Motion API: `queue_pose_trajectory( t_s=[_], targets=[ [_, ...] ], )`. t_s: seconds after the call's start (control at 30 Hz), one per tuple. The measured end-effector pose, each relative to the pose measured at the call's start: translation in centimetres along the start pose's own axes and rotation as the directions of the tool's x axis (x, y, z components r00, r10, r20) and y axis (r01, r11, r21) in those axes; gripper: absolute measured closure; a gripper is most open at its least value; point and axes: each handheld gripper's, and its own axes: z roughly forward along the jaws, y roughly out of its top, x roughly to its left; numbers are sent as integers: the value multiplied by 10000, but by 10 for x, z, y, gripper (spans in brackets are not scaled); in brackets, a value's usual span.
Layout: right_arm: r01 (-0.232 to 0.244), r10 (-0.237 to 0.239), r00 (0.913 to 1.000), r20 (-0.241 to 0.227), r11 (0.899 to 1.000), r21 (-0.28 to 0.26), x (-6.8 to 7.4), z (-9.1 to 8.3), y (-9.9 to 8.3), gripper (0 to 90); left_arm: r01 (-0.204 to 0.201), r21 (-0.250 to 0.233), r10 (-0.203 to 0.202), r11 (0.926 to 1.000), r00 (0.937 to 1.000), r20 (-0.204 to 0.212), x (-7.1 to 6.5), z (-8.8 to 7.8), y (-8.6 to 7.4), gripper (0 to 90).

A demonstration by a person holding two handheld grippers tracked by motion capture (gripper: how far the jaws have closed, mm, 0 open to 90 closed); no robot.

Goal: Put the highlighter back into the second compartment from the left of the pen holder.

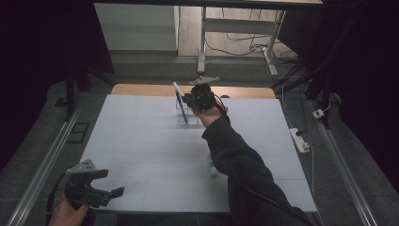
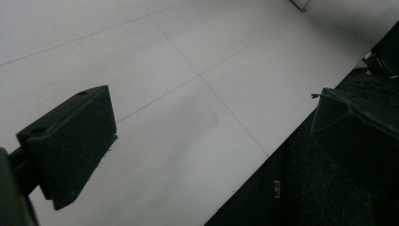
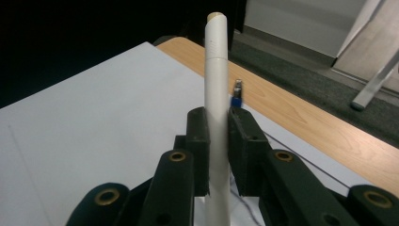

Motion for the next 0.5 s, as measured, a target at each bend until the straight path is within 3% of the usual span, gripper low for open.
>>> queue_pose_trajectory(
  t_s=[0.23, 0.5],
  targets=[
    [-340, 344, 9985, 416, 9994, -105, -16, 9, -5, 786, 5, -5, -5, 10000, 10000, 19, 0, 0, 0, 8],
    [-528, 553, 9960, 709, 9979, -368, -25, 21, -3, 786, 12, -12, -12, 10000, 10000, 34, 0, 0, 0, 8]
  ],
)
